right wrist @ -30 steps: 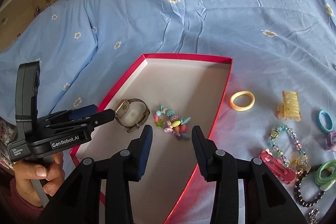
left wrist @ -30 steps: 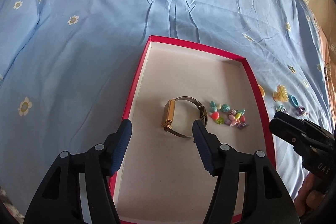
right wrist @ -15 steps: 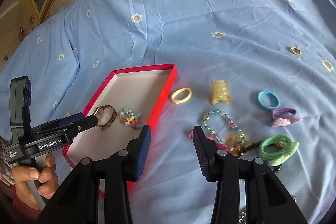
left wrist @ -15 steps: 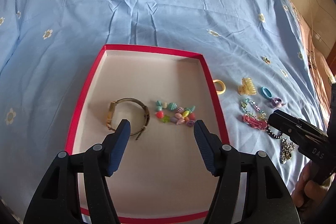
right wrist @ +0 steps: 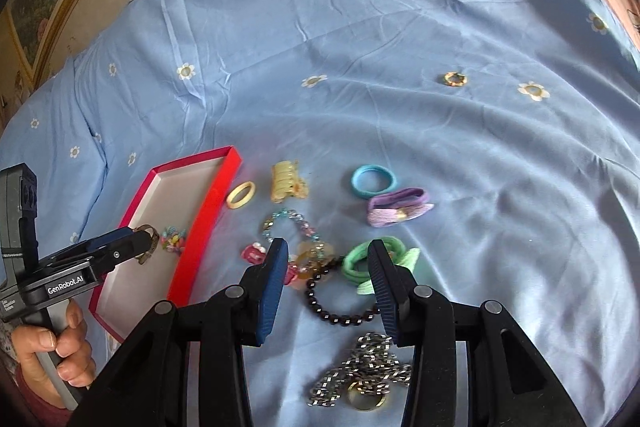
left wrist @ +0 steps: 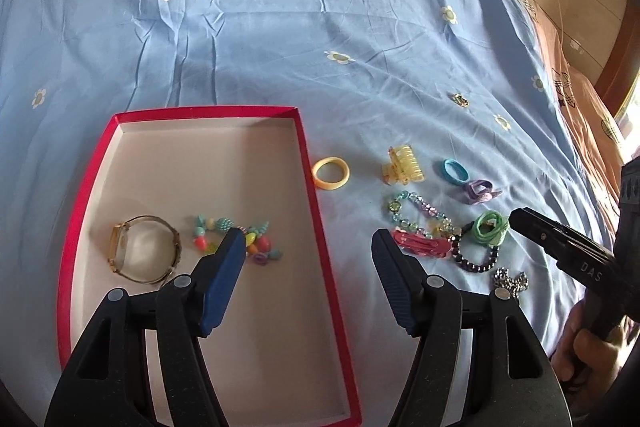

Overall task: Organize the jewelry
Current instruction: 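Grasp the yellow hair claw with the left tool while the right tool grasps the purple hair tie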

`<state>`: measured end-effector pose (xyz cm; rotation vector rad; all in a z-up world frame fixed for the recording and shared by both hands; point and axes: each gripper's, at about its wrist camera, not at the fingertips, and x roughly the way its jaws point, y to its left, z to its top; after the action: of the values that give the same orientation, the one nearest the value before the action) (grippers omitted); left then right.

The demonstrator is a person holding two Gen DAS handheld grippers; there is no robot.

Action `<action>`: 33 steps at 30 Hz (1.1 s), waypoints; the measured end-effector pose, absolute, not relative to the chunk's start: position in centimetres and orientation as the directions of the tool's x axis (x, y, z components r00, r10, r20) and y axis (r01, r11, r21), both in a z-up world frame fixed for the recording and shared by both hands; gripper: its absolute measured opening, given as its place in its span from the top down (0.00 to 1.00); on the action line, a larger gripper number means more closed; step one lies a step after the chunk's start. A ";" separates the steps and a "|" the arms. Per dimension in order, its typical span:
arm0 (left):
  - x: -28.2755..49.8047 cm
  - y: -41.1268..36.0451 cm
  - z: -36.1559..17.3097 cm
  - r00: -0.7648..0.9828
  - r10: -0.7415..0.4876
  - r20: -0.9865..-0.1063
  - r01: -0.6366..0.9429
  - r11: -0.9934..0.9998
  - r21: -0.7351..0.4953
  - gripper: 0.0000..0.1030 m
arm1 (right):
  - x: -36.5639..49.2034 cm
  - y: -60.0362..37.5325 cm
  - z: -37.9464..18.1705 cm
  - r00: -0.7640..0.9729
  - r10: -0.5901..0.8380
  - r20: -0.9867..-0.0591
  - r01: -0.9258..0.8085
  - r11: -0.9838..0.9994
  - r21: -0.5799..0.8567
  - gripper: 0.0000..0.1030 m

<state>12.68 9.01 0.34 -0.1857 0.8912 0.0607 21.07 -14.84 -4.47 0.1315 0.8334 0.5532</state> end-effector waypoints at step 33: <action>25.4 2.2 -4.7 0.531 -0.106 -0.841 -0.006 0.992 -0.128 0.64 | 28.2 -16.3 -8.0 0.491 0.475 -0.730 -0.332 0.877 0.348 0.92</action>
<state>25.35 2.24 -4.74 -0.1202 1.0102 -0.0600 28.24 -16.33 -7.98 0.1688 0.9367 0.4927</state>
